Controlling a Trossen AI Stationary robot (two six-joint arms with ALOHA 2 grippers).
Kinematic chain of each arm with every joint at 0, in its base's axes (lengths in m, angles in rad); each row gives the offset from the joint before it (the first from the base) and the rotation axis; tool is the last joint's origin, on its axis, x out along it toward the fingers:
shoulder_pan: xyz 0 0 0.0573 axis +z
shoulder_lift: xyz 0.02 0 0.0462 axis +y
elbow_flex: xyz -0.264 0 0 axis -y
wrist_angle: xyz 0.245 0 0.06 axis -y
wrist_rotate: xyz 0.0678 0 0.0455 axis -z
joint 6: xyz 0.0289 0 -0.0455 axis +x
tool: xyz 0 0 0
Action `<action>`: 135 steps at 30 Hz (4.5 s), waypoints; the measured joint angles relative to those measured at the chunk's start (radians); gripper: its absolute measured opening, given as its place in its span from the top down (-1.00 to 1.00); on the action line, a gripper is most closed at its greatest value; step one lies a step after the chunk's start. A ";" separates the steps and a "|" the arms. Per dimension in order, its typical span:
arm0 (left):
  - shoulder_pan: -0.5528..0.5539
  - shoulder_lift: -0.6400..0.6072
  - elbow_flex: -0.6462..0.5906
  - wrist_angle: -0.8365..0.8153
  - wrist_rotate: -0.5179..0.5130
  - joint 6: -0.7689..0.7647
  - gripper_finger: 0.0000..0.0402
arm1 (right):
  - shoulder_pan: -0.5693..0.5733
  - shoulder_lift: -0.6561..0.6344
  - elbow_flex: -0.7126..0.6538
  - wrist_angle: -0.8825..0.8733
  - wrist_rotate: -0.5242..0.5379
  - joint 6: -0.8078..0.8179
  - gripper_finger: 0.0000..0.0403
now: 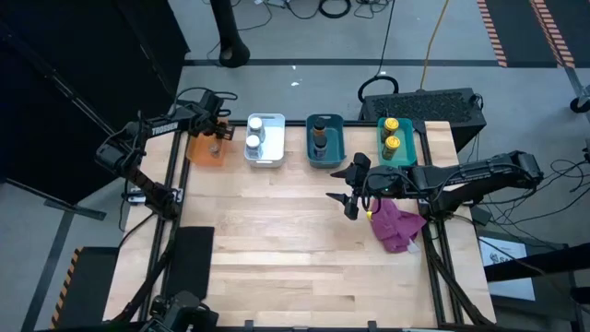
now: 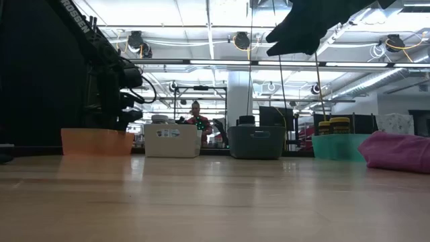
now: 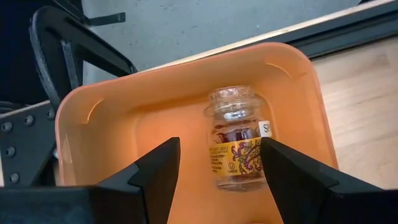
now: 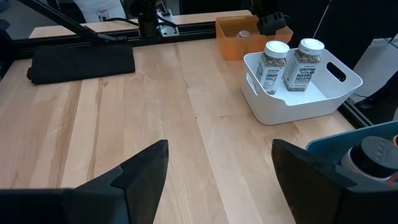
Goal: Sort spices by type
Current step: Put the brown seasoning bottle into the orange bin
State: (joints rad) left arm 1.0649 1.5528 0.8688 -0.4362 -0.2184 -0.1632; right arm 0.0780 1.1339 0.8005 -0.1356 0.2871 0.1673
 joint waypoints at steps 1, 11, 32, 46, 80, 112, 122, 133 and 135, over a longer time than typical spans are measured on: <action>0.000 0.000 0.000 -0.003 0.000 0.013 -0.14 | 0.000 0.000 0.000 0.000 0.000 0.000 -0.33; 0.001 0.000 0.000 -0.014 -0.056 0.041 -0.14 | 0.000 0.000 0.000 -0.003 0.000 0.001 -0.33; 0.005 -0.001 0.041 -0.101 0.041 0.038 -0.14 | 0.000 0.000 0.000 -0.004 0.000 0.003 -0.33; -0.005 -0.001 0.042 -0.101 -0.098 0.012 -0.14 | 0.000 0.000 0.000 -0.005 0.000 0.003 -0.33; 0.002 -0.001 0.042 -0.066 -0.024 -0.136 -0.14 | 0.000 0.000 0.000 -0.035 0.000 0.011 -0.33; 0.002 -0.001 0.060 -0.229 -0.002 -0.227 0.05 | 0.001 0.000 0.000 -0.068 -0.001 0.031 -0.33; 0.002 0.044 0.085 -0.270 0.004 -0.249 0.05 | 0.002 0.000 0.000 -0.076 -0.005 0.046 -0.33; -0.009 0.036 0.086 -0.306 0.024 -0.176 0.06 | 0.002 0.000 0.000 -0.078 -0.005 0.047 -0.33; -0.009 0.024 0.091 -0.309 0.013 -0.219 0.06 | 0.002 0.000 0.000 -0.078 -0.005 0.046 -0.33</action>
State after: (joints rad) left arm 1.0561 1.5769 0.9594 -0.7449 -0.2054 -0.3821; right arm 0.0803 1.1336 0.8005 -0.2138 0.2825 0.2134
